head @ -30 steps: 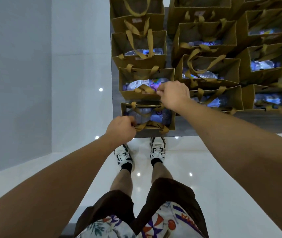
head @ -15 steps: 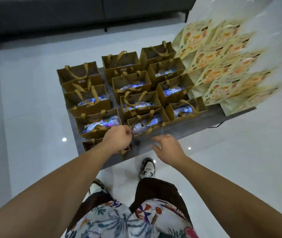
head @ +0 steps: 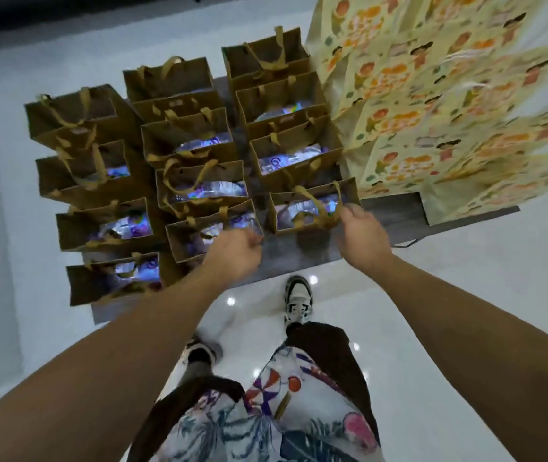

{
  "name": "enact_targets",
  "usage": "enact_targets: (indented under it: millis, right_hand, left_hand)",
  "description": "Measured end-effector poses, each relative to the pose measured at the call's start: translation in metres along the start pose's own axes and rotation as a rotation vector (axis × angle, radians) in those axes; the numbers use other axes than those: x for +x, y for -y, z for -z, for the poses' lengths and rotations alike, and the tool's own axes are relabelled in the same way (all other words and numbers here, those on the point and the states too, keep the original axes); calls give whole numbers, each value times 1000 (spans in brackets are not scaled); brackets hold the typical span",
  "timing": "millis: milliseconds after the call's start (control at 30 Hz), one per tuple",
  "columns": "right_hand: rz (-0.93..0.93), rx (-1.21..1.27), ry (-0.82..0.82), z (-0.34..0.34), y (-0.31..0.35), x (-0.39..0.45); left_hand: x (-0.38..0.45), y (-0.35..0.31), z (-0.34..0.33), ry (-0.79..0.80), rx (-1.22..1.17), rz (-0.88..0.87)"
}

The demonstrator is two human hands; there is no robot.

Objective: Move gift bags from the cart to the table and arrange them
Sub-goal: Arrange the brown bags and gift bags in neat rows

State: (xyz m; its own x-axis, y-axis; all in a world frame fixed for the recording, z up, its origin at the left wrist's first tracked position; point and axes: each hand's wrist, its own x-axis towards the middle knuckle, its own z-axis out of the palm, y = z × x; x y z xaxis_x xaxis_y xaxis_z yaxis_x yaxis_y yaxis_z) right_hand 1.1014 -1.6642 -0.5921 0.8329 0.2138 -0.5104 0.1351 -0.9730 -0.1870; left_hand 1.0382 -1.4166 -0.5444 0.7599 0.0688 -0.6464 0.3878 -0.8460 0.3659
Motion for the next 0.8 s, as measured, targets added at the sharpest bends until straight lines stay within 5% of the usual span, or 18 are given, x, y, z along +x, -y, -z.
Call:
enact_targets:
  millis: [267,633,800]
  right_hand:
    - [100,21,185,-8,-15,80]
    - [-14,314,254,3,-28,92]
    - [-63,460,409,15,-26,86]
  left_hand:
    - [18,-24,-27,53,65,81]
    - [39,-53,-19,44,30,93]
    - [52,-71,-15,34,51,96]
